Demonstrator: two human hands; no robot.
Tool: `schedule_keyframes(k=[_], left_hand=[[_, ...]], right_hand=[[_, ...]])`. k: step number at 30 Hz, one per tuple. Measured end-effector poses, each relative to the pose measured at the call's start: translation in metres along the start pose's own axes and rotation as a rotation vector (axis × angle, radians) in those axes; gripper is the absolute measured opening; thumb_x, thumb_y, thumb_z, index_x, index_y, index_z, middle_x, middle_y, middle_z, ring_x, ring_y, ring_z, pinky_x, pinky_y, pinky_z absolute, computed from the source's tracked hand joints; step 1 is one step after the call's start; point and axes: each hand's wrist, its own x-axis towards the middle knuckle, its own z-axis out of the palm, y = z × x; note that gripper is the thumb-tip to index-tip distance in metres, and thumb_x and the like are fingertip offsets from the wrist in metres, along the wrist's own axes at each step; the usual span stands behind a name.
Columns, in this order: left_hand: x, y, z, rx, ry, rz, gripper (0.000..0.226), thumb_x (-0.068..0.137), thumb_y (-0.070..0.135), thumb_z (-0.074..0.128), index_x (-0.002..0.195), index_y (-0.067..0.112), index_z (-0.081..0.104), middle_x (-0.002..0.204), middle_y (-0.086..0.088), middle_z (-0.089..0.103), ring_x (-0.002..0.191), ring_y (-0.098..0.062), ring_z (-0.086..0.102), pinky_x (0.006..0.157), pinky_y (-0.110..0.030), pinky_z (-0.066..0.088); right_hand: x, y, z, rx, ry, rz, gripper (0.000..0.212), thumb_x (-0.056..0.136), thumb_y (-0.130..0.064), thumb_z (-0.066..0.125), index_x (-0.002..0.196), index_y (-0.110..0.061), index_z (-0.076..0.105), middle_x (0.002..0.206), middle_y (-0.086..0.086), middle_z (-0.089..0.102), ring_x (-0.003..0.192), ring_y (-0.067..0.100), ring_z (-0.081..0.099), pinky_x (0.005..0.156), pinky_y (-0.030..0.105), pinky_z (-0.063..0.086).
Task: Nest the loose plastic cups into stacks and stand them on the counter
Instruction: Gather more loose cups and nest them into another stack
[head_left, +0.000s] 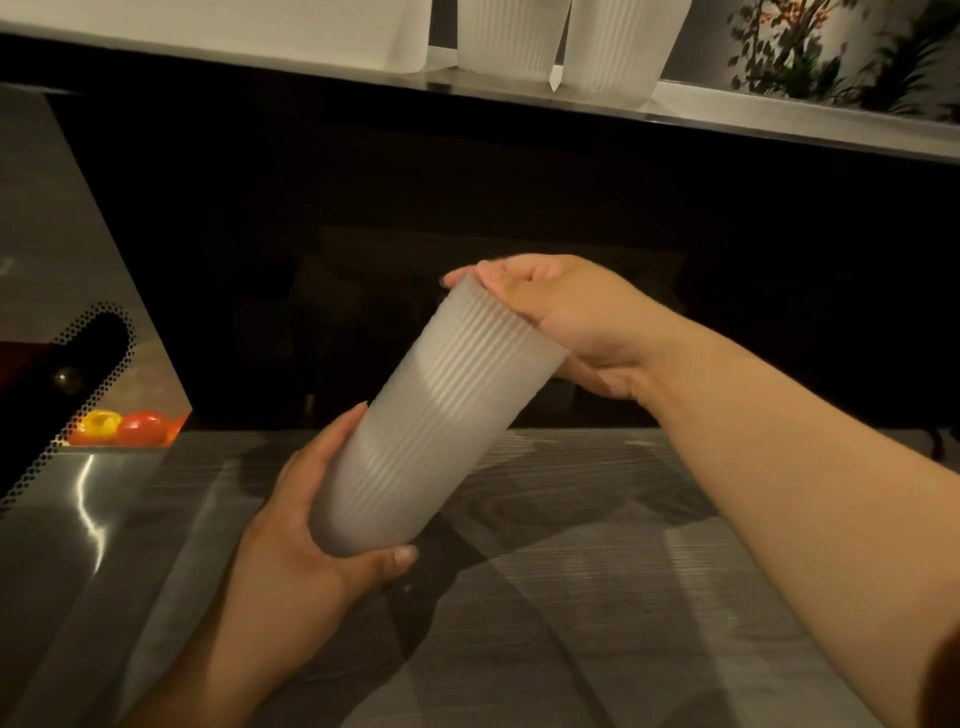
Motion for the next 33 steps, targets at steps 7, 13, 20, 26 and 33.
schedule_keyframes(k=[7, 13, 20, 26, 33], left_hand=[[0.013, -0.013, -0.004, -0.039, 0.144, 0.03, 0.107, 0.057, -0.003, 0.089, 0.127, 0.063, 0.04, 0.119, 0.046, 0.045, 0.109, 0.018, 0.047, 0.078, -0.011, 0.042], [0.02, -0.024, -0.007, -0.041, 0.292, -0.043, 0.111, 0.065, 0.009, 0.087, 0.144, 0.055, 0.025, 0.141, 0.021, 0.034, 0.127, -0.011, 0.039, 0.094, -0.038, 0.044], [0.018, -0.03, -0.002, -0.021, 0.271, -0.029, 0.112, 0.065, 0.015, 0.088, 0.126, 0.078, 0.019, 0.145, 0.021, 0.034, 0.128, -0.009, 0.04, 0.103, -0.046, 0.044], [0.019, -0.037, -0.003, -0.004, 0.254, -0.037, 0.11, 0.064, 0.018, 0.09, 0.129, 0.076, 0.023, 0.142, 0.021, 0.037, 0.128, -0.01, 0.042, 0.103, -0.05, 0.046], [0.019, -0.038, 0.001, 0.047, 0.177, -0.073, 0.109, 0.062, 0.026, 0.091, 0.134, 0.072, 0.022, 0.138, 0.02, 0.04, 0.125, -0.013, 0.046, 0.097, -0.049, 0.051]], right_hand=[[0.03, 0.023, -0.012, 0.044, 0.457, 0.108, 0.031, 0.099, -0.023, 0.046, 0.122, -0.01, 0.063, 0.118, 0.014, 0.067, 0.114, 0.035, 0.061, 0.087, 0.042, 0.052], [0.032, 0.091, -0.033, -0.983, 0.216, 0.319, 0.062, 0.08, -0.055, 0.069, 0.128, -0.018, 0.06, 0.116, 0.01, 0.066, 0.109, 0.029, 0.06, 0.092, 0.038, 0.052], [0.027, 0.112, -0.035, -1.093, 0.299, 0.236, 0.025, 0.088, -0.037, 0.066, 0.101, -0.016, 0.07, 0.103, 0.009, 0.068, 0.097, 0.029, 0.062, 0.081, 0.033, 0.05], [0.012, 0.072, -0.046, 0.366, 0.52, 0.083, 0.022, 0.097, -0.005, 0.049, 0.113, 0.007, 0.057, 0.107, 0.024, 0.067, 0.101, 0.038, 0.067, 0.084, 0.054, 0.055], [-0.033, 0.025, -0.027, 0.78, 0.293, 0.164, 0.045, 0.087, -0.041, 0.063, 0.125, -0.016, 0.063, 0.123, 0.02, 0.062, 0.084, 0.021, 0.061, 0.069, 0.025, 0.052]])
